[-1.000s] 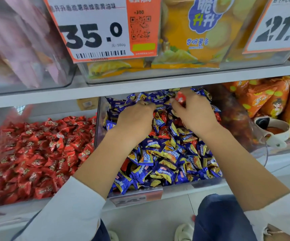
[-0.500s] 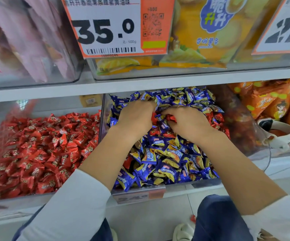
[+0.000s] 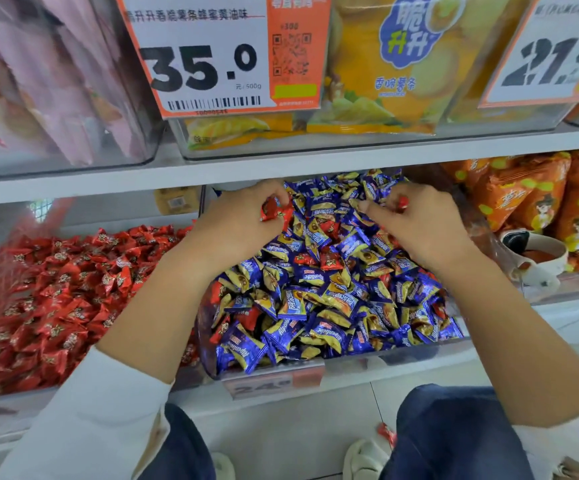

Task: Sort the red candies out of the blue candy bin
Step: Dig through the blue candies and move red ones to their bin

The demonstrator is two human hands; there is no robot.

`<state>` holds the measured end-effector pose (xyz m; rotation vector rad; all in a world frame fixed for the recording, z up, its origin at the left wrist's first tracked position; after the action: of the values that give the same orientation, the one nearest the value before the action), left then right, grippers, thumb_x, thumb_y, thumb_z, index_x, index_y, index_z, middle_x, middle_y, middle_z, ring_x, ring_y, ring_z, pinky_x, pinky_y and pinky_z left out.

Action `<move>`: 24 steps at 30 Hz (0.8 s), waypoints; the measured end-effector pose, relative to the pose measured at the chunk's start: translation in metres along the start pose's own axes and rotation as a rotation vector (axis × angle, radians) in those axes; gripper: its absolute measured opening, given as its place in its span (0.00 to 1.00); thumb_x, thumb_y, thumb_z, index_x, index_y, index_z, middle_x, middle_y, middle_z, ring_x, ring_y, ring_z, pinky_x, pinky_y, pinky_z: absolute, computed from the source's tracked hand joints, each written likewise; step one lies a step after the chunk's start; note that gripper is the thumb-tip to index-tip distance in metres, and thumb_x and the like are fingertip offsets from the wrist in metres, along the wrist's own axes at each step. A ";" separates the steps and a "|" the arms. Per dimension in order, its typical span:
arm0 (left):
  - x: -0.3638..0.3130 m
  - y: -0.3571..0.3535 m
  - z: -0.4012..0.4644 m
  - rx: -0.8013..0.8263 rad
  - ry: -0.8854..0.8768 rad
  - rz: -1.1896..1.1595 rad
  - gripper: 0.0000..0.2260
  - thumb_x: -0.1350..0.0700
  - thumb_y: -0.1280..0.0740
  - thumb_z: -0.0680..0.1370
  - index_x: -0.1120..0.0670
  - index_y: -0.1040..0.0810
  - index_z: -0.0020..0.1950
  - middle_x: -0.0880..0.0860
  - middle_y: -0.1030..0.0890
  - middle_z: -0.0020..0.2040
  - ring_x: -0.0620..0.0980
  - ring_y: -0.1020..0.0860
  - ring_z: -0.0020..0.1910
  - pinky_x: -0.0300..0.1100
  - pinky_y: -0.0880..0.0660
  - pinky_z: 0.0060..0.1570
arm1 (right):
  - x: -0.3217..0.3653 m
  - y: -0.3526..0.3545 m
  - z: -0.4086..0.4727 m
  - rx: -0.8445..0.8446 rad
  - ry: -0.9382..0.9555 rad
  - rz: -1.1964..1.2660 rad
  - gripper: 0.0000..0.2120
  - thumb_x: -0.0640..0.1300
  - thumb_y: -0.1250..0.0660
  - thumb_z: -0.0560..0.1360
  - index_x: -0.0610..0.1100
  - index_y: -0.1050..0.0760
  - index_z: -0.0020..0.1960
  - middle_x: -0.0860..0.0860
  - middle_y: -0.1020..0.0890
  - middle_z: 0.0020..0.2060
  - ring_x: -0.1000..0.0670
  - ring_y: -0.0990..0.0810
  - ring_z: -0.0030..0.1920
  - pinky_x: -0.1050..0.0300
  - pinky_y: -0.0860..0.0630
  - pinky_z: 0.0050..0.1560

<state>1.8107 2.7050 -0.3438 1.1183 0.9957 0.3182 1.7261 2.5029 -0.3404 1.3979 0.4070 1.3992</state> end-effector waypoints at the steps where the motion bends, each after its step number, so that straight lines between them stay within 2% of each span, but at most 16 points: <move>1: -0.003 -0.003 -0.003 0.018 -0.015 0.023 0.09 0.52 0.37 0.78 0.42 0.28 0.57 0.47 0.25 0.34 0.44 0.31 0.27 0.40 0.35 0.29 | -0.008 0.007 -0.001 -0.014 -0.038 0.021 0.18 0.53 0.30 0.72 0.42 0.32 0.33 0.49 0.27 0.26 0.51 0.30 0.29 0.59 0.37 0.29; 3: -0.009 -0.009 -0.008 0.043 -0.036 0.084 0.12 0.51 0.38 0.78 0.41 0.27 0.61 0.49 0.21 0.42 0.47 0.27 0.32 0.42 0.29 0.35 | -0.021 0.016 -0.005 0.005 -0.092 0.019 0.13 0.47 0.29 0.71 0.44 0.31 0.35 0.48 0.26 0.31 0.49 0.30 0.32 0.55 0.39 0.32; 4: -0.012 -0.010 -0.010 0.035 -0.040 0.114 0.11 0.50 0.39 0.78 0.41 0.27 0.60 0.48 0.20 0.46 0.48 0.25 0.37 0.44 0.26 0.40 | -0.028 0.018 -0.007 0.023 -0.111 0.012 0.09 0.45 0.30 0.71 0.44 0.29 0.38 0.48 0.24 0.35 0.48 0.28 0.35 0.56 0.38 0.34; 6: -0.018 -0.010 -0.012 -0.002 -0.036 0.169 0.11 0.48 0.40 0.78 0.42 0.26 0.60 0.47 0.20 0.50 0.49 0.25 0.42 0.43 0.28 0.41 | -0.036 0.022 -0.011 0.047 -0.125 0.011 0.04 0.43 0.32 0.73 0.44 0.26 0.44 0.49 0.21 0.40 0.47 0.24 0.40 0.57 0.34 0.39; 8: -0.022 -0.011 -0.013 -0.043 -0.038 0.217 0.11 0.46 0.41 0.79 0.43 0.27 0.61 0.48 0.19 0.49 0.50 0.26 0.41 0.41 0.32 0.37 | -0.039 0.028 -0.013 0.037 -0.125 0.013 0.03 0.42 0.35 0.74 0.45 0.25 0.48 0.50 0.22 0.41 0.46 0.22 0.40 0.56 0.31 0.40; 10: -0.024 -0.014 -0.015 -0.043 -0.032 0.233 0.12 0.42 0.41 0.79 0.44 0.28 0.60 0.49 0.20 0.47 0.52 0.25 0.42 0.41 0.32 0.37 | -0.038 0.037 -0.017 -0.004 -0.120 -0.023 0.04 0.40 0.37 0.75 0.45 0.26 0.50 0.50 0.22 0.39 0.44 0.22 0.37 0.55 0.30 0.39; 12: -0.025 -0.019 -0.015 -0.013 -0.028 0.261 0.15 0.39 0.42 0.78 0.44 0.29 0.61 0.49 0.23 0.44 0.51 0.27 0.42 0.41 0.33 0.37 | -0.036 0.038 -0.018 -0.014 -0.096 -0.137 0.08 0.39 0.38 0.75 0.44 0.25 0.53 0.47 0.20 0.41 0.42 0.20 0.41 0.56 0.30 0.40; 15: -0.027 -0.021 -0.015 0.003 -0.040 0.301 0.17 0.38 0.43 0.78 0.44 0.30 0.63 0.50 0.23 0.47 0.51 0.27 0.44 0.41 0.34 0.37 | -0.047 0.014 -0.023 0.130 -0.124 -0.356 0.14 0.39 0.36 0.74 0.45 0.25 0.59 0.43 0.19 0.50 0.41 0.21 0.50 0.55 0.27 0.46; 18: -0.029 -0.022 -0.016 0.009 -0.066 0.309 0.17 0.39 0.43 0.78 0.44 0.30 0.64 0.50 0.21 0.50 0.51 0.25 0.47 0.41 0.33 0.38 | -0.064 -0.010 -0.029 0.346 -0.162 -0.586 0.14 0.37 0.37 0.73 0.42 0.26 0.58 0.43 0.22 0.52 0.42 0.24 0.54 0.52 0.24 0.51; 20: -0.028 -0.022 -0.015 0.016 -0.070 0.312 0.17 0.39 0.42 0.78 0.44 0.30 0.64 0.49 0.21 0.49 0.51 0.25 0.47 0.41 0.33 0.38 | -0.071 -0.019 -0.032 0.445 -0.214 -0.612 0.13 0.36 0.39 0.73 0.39 0.29 0.57 0.45 0.25 0.45 0.43 0.24 0.51 0.53 0.24 0.46; 22: -0.027 -0.023 -0.015 0.018 -0.073 0.319 0.16 0.39 0.42 0.78 0.44 0.29 0.63 0.48 0.24 0.45 0.49 0.28 0.43 0.41 0.34 0.37 | -0.076 -0.030 -0.034 0.546 -0.281 -0.540 0.13 0.33 0.41 0.74 0.36 0.32 0.59 0.46 0.26 0.36 0.45 0.23 0.39 0.55 0.25 0.34; 24: -0.027 -0.025 -0.015 0.022 -0.083 0.332 0.16 0.39 0.42 0.78 0.43 0.29 0.63 0.47 0.25 0.44 0.48 0.29 0.42 0.41 0.34 0.37 | -0.081 -0.042 -0.036 0.609 -0.347 -0.392 0.13 0.32 0.43 0.75 0.35 0.35 0.59 0.45 0.27 0.31 0.48 0.25 0.30 0.57 0.28 0.26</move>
<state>1.7775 2.6848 -0.3529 1.3078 0.7406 0.5238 1.6919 2.4677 -0.4250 1.8827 0.8696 0.7120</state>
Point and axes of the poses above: each hand's wrist, its own z-axis towards the middle knuckle, its own y-axis out of the back of the hand, x = y × z, the point moved 9 cm from there along z, towards the middle knuckle
